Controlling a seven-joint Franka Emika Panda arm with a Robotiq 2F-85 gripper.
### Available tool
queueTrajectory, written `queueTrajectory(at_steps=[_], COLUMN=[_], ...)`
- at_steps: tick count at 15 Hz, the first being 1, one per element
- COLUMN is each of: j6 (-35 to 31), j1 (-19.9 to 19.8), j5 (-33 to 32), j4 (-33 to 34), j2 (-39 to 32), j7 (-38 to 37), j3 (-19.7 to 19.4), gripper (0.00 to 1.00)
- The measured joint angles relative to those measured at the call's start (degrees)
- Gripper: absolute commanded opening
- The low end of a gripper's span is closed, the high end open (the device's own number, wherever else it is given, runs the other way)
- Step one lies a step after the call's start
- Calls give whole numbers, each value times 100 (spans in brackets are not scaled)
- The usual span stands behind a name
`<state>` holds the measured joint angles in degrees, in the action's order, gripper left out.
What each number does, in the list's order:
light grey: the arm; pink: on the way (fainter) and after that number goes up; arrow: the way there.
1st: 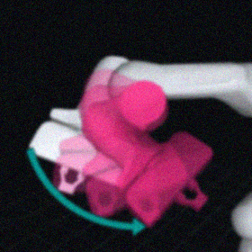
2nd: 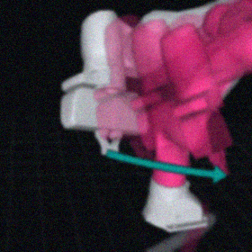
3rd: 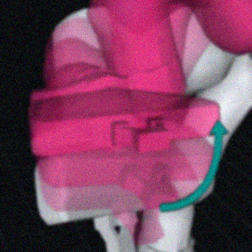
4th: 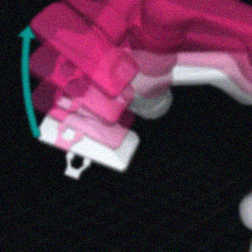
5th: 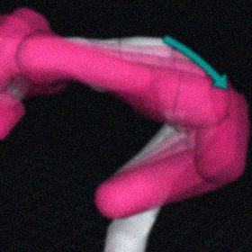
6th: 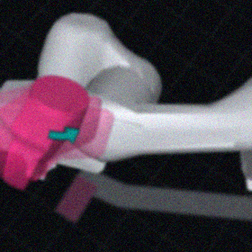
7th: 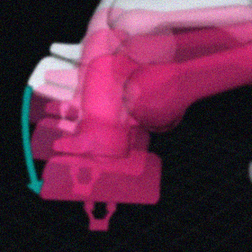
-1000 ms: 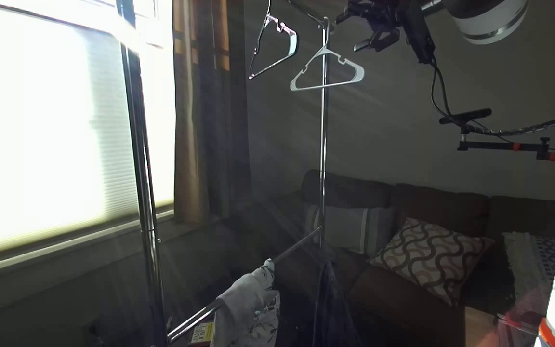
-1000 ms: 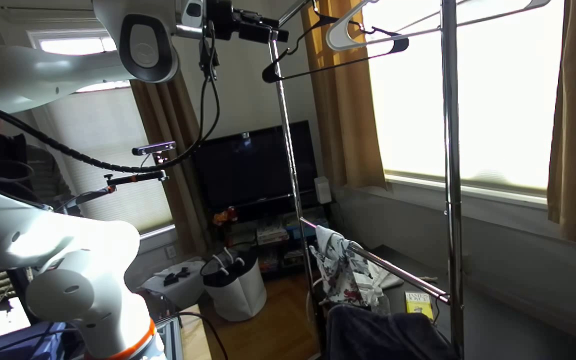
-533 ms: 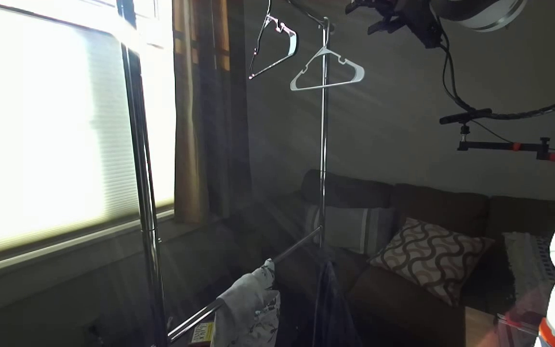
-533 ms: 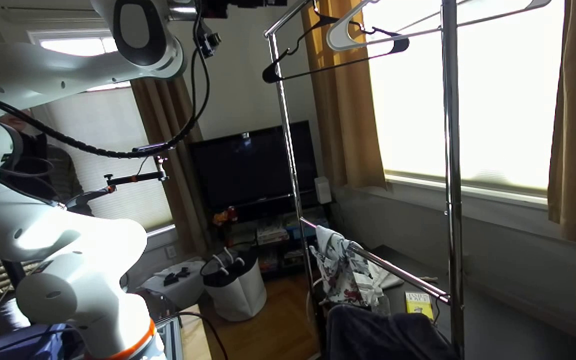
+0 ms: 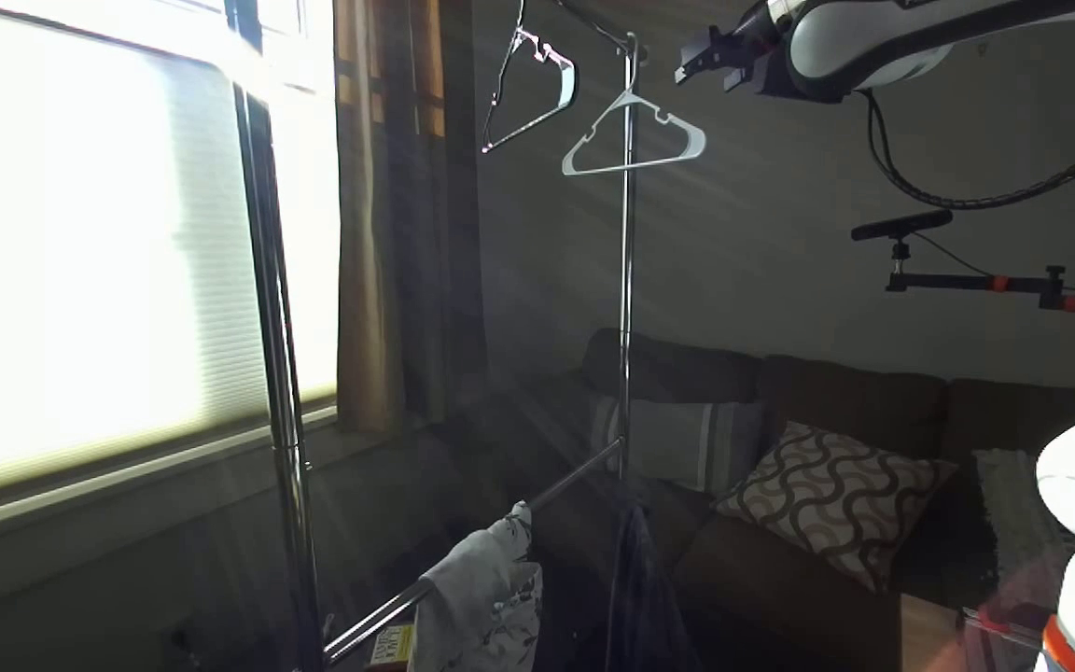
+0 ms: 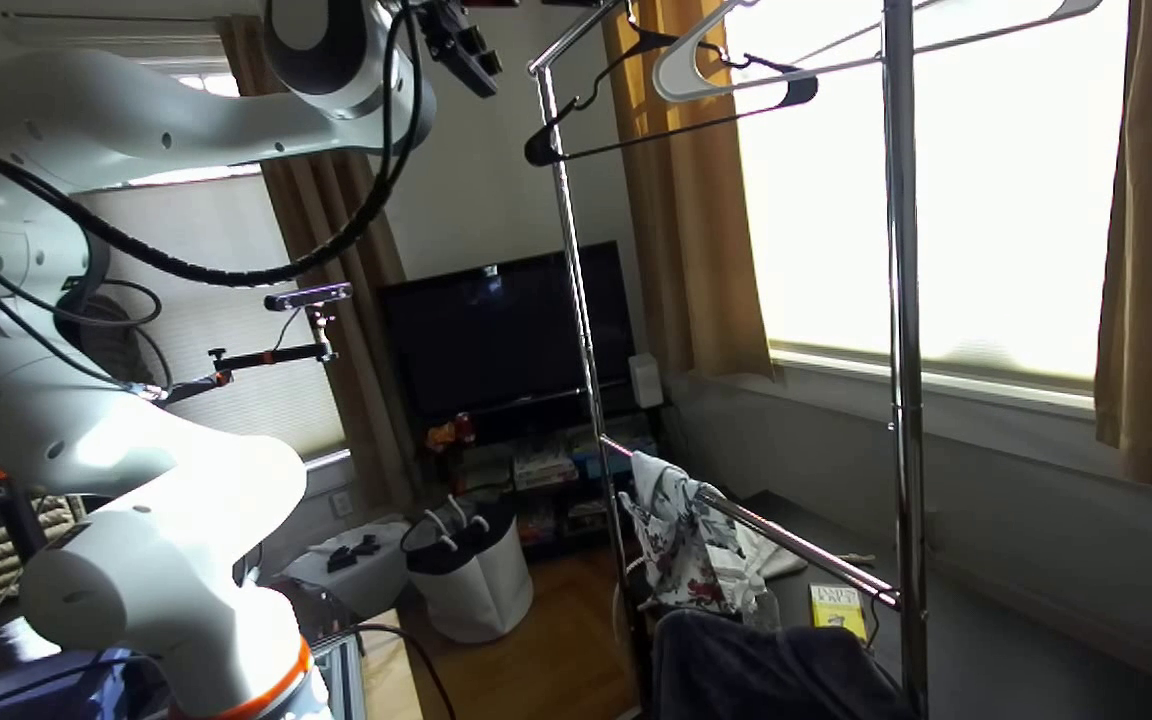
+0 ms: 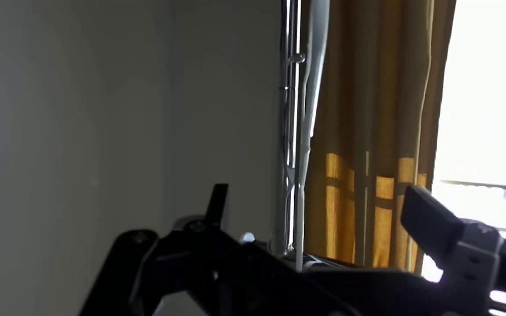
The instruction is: Move one coat hanger to the bottom rod
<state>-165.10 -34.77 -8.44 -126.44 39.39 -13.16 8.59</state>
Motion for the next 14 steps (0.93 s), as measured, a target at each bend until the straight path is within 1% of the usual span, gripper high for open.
queueTrajectory(at_steps=[2, 4, 6, 10, 12, 14], j6=[34, 80, 124, 133, 128, 127], j1=[65, 206, 292, 314, 320, 328], j5=[-216, -293, -293, -337, -424, -527], j4=[-1, 15, 61, 88, 109, 176], j2=[-296, -509, -601, -612, -620, -627], j7=[156, 206, 206, 204, 220, 362], j3=[117, 155, 135, 103, 20, -166], gripper=[100, 100, 100, 100, 100, 100])
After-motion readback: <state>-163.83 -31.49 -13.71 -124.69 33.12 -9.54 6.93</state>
